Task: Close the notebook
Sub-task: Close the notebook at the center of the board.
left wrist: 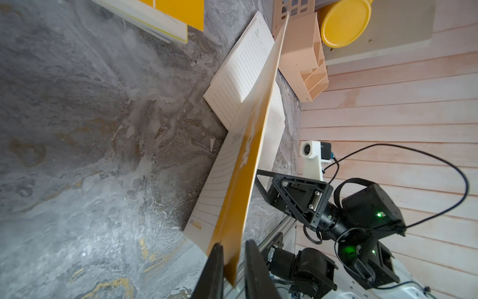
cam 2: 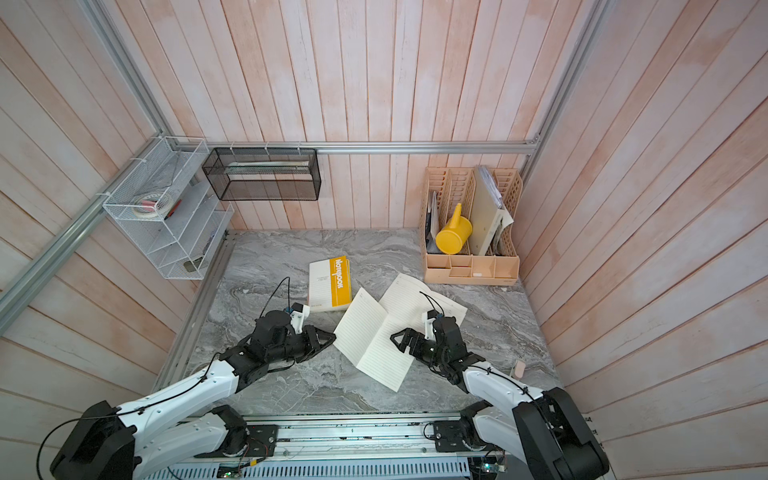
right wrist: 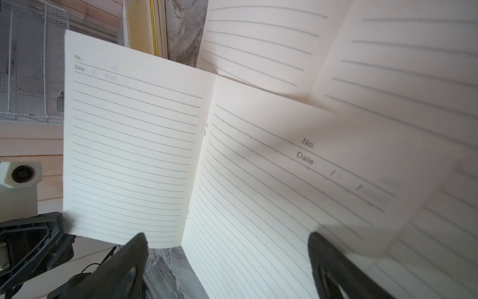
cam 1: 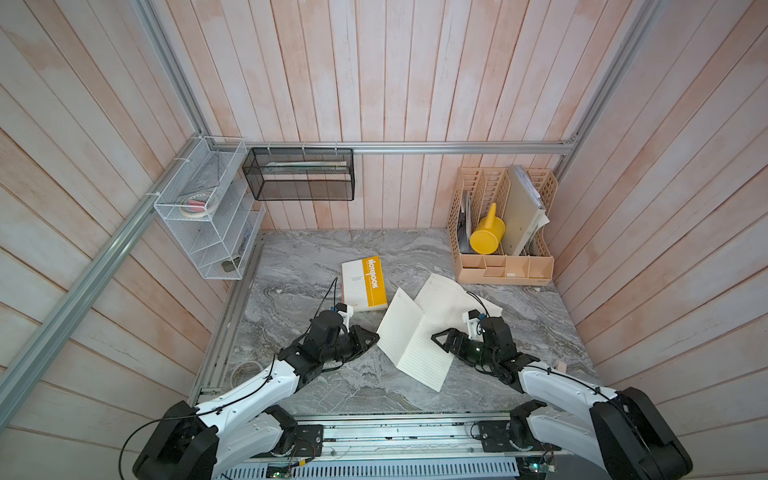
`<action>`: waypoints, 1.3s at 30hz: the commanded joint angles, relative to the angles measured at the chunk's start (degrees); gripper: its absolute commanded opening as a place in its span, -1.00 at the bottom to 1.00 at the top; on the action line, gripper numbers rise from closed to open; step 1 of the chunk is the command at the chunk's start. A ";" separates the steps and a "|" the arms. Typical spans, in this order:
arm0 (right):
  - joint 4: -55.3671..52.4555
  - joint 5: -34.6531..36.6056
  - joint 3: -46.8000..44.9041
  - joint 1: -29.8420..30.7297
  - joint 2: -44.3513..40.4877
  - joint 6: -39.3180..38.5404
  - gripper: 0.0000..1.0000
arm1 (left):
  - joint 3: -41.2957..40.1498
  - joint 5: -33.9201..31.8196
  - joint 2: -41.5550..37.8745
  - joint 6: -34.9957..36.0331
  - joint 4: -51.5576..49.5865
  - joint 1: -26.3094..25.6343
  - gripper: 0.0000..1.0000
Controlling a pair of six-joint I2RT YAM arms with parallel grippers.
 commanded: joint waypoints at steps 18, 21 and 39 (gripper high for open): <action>-1.26 -0.17 0.83 0.40 -0.15 -1.51 0.96 | 3.44 9.75 12.16 -2.39 19.66 -2.25 -0.26; -1.46 -0.11 0.85 0.37 -0.24 -1.65 0.97 | 3.98 11.26 15.22 -3.62 23.35 -2.59 -0.26; -3.31 0.40 0.87 0.40 -2.60 -1.67 0.96 | 5.23 14.69 27.43 -10.82 43.87 -5.43 -0.13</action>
